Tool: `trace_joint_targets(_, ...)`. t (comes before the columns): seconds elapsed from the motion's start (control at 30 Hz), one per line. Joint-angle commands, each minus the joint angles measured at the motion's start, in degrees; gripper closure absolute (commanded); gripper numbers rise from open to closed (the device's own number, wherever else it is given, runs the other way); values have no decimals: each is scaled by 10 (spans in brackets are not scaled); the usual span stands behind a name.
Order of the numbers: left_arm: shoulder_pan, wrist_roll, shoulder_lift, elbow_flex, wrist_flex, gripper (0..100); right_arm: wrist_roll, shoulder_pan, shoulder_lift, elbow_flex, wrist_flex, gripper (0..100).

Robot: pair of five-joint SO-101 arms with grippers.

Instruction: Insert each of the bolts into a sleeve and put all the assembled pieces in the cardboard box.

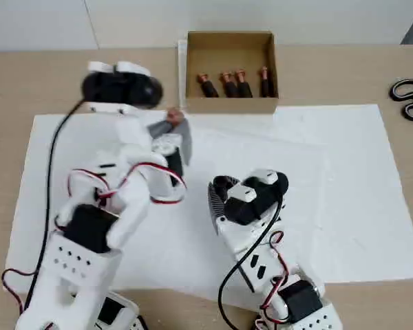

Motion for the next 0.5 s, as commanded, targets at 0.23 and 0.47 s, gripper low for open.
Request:
trace_joint_targets(0.23,59,4,-7,58,-95,994,-8,-18,-7,11,-14,995)
trace_joint_targets(0.47,59,3,-8,82,-111,994,-8,-18,-7,11,-14,995)
